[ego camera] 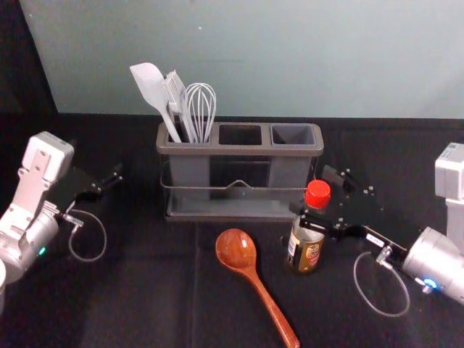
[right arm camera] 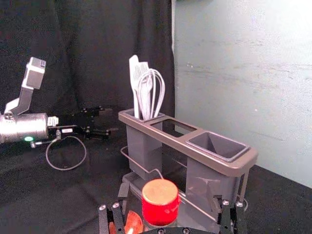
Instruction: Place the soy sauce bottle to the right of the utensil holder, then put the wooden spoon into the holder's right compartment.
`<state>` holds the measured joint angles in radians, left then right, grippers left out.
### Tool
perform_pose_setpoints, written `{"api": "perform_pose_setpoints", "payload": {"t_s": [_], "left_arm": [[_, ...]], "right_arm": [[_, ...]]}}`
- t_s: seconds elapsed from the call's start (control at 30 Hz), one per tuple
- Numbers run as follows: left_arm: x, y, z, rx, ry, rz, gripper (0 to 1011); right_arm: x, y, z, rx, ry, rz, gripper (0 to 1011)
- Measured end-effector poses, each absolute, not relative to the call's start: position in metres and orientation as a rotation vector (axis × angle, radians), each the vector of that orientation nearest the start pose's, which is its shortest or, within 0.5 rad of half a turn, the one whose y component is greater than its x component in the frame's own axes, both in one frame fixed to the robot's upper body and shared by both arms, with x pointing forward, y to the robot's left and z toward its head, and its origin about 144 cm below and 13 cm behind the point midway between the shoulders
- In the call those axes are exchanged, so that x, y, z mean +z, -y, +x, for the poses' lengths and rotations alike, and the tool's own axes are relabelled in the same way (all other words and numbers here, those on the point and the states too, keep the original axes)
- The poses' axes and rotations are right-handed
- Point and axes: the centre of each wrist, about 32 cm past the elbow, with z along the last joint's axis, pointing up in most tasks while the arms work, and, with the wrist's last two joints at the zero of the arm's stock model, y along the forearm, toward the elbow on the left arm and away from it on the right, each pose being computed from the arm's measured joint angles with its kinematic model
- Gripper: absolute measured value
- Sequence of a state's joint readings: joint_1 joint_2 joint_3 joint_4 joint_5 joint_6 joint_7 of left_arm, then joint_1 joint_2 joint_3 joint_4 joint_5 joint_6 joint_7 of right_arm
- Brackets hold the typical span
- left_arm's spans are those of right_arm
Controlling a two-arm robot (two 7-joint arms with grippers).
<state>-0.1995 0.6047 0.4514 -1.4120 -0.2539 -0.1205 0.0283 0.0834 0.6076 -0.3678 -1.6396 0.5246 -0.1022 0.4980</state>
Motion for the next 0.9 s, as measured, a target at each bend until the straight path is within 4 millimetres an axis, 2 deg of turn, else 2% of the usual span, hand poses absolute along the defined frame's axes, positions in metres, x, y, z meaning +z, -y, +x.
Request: {"api": "perform_pose_setpoints", "payload": {"t_s": [0.2,0.37,0.63,0.7,0.73,0.77,0.8,0.9], "left_arm": [[1.140,-0.310,0.489,1.248,0.285,0.304,1005],[1.140,-0.310,0.489,1.248,0.285,0.304,1005],[1.140,-0.310,0.489,1.248,0.285,0.304,1005],[1.140,-0.310,0.489,1.248,0.285,0.304,1005],[1.140,-0.310,0.489,1.248,0.285,0.304,1005],[1.140,-0.310,0.489,1.248,0.285,0.304,1005],[1.140,-0.310,0.489,1.248,0.285,0.304,1005],[1.140,-0.310,0.489,1.248,0.285,0.304,1005]], "right_arm": [[1.174,0.286,0.464,-0.716,0.076,-0.028,994],[1.174,0.284,0.464,-0.711,0.076,-0.022,908],[1.174,0.284,0.457,-0.719,0.077,-0.015,659],[1.175,0.285,0.454,-0.730,0.084,-0.013,624],[1.175,0.286,0.452,-0.735,0.087,-0.011,565],[1.176,0.286,0.451,-0.737,0.089,-0.010,565],[1.177,0.287,0.449,-0.742,0.095,-0.009,504],[1.180,0.288,0.446,-0.749,0.103,-0.006,420]]}}
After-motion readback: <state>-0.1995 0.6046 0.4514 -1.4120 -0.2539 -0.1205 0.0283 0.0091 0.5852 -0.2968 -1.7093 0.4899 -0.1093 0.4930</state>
